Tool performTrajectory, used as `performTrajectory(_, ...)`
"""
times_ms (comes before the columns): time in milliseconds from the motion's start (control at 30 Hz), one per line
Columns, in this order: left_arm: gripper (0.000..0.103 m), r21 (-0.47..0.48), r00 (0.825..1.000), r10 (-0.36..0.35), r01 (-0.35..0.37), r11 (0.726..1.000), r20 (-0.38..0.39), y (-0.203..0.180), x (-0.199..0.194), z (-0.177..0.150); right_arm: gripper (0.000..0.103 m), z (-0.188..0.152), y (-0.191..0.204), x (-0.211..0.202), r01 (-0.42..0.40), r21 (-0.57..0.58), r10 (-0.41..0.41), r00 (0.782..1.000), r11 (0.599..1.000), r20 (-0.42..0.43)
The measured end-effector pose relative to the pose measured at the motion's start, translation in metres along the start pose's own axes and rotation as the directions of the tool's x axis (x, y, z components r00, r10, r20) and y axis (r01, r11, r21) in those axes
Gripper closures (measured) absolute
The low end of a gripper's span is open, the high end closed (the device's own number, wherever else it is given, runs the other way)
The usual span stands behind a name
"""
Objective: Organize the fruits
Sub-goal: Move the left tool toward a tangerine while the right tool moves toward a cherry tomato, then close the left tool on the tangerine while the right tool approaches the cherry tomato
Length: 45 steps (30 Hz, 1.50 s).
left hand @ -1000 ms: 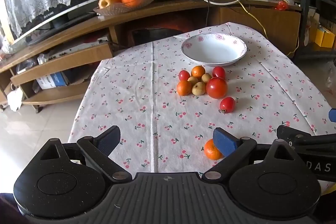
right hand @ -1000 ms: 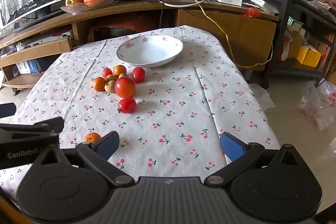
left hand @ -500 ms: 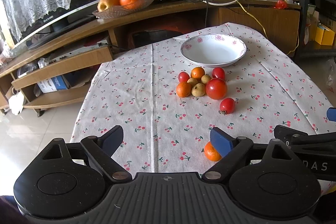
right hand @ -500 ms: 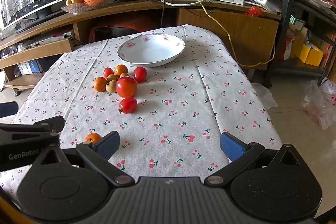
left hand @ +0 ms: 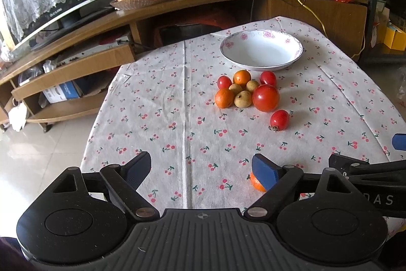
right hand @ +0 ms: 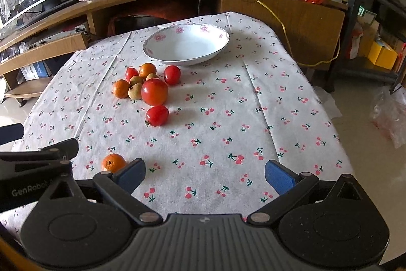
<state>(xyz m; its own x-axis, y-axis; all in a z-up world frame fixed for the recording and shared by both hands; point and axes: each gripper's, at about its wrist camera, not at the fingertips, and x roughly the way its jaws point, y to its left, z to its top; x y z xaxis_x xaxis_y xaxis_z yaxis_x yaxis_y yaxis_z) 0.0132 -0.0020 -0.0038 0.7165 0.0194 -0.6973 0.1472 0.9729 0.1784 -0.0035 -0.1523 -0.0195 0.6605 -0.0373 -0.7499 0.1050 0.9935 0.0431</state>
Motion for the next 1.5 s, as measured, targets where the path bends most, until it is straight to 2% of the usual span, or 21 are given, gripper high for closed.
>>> performTrajectory(900,0.019,0.012,1.0,-0.01,0.01,1.0,-0.026,0.001,0.011,0.001,0.009,0.002,0.007,0.012,-0.026,-0.007,0.026,0.999,1.0,-0.036)
performTrajectory(1500,0.023,0.008,0.997,-0.052,0.053,0.999,-0.048,0.009,0.019,-0.003,0.023,0.004,0.017,0.02,-0.104,-0.053,0.101,0.993,0.993,-0.067)
